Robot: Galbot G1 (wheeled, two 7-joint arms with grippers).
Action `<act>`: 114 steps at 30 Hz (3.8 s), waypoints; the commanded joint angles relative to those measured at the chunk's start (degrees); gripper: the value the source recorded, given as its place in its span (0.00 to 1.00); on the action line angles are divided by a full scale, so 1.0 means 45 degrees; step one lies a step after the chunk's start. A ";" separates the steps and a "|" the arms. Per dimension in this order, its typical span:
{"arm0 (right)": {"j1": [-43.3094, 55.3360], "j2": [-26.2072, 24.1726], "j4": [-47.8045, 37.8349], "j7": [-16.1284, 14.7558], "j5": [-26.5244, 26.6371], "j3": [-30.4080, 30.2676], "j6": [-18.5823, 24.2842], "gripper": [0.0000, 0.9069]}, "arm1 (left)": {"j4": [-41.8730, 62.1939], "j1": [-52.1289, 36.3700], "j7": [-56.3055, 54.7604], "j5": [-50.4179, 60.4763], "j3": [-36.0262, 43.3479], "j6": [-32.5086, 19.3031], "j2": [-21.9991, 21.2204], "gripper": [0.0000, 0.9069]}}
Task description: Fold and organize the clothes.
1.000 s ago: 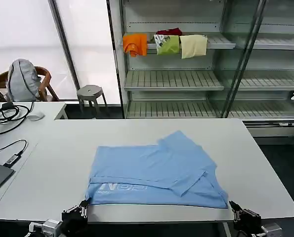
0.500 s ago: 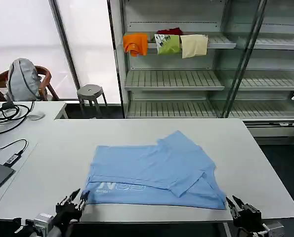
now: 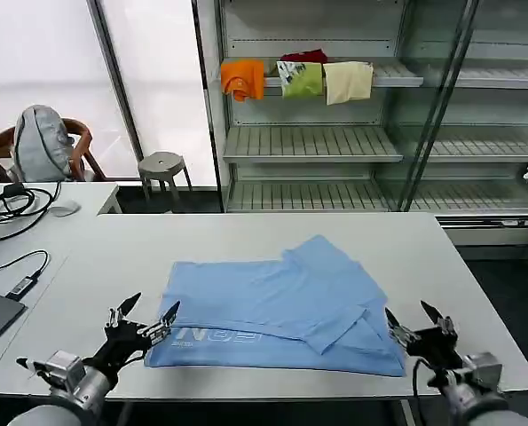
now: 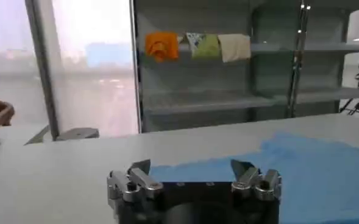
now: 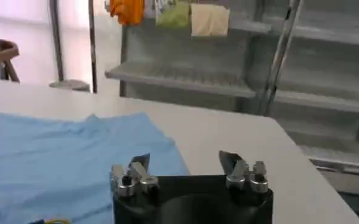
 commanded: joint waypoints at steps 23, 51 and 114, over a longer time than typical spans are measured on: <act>1.1573 0.4432 -1.2589 0.0947 -0.1165 -0.5197 -0.0173 1.00 | 0.8920 -0.9787 0.0234 -0.0745 0.6049 0.1185 0.0129 1.00; 1.0744 0.4339 -1.3097 0.0612 -0.0330 -0.4631 0.0169 1.00 | 0.9396 -0.9660 0.0419 -0.0999 0.5608 0.1209 -0.0046 1.00; 0.6296 0.1079 -0.4741 0.0962 0.1716 -0.3925 -0.0448 0.00 | 0.5194 -0.5340 0.0836 -0.1590 0.3248 0.0106 0.0734 0.01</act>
